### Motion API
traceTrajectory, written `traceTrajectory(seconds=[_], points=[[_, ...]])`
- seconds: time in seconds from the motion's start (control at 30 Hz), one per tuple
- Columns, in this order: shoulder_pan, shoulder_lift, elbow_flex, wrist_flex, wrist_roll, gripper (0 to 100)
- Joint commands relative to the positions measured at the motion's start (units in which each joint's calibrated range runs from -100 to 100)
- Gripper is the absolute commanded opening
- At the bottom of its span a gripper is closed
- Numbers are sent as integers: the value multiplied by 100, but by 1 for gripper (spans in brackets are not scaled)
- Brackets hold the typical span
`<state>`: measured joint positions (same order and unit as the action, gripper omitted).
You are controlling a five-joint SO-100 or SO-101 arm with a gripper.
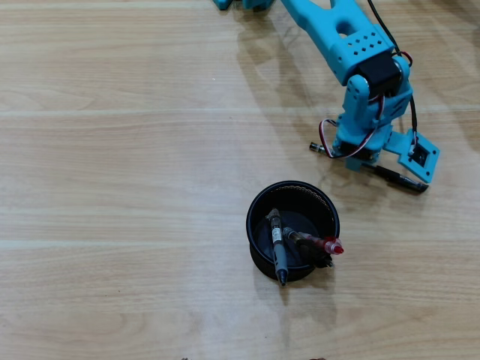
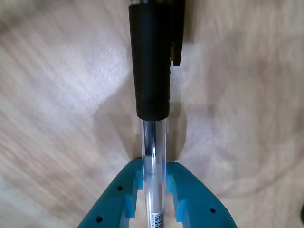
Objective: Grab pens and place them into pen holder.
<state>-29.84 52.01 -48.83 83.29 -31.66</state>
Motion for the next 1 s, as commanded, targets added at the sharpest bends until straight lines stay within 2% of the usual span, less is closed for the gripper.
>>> traceTrajectory(seconds=[0.0, 0.17, 0.3, 0.4, 0.53, 0.67, 0.77, 0.97], points=[[-96, -484, -382, 150, -59, 2], [-64, -1668, -1577, -624, -64, 2], [339, -2572, -1840, -2497, -116, 2], [920, -3417, -590, -3873, -252, 2], [1621, -4922, 2732, -5136, -1151, 2], [2121, -5725, 4905, -6520, -1308, 2], [2234, -5556, 5050, -7036, -1313, 2], [2073, -4871, 4652, -7036, -1313, 2]])
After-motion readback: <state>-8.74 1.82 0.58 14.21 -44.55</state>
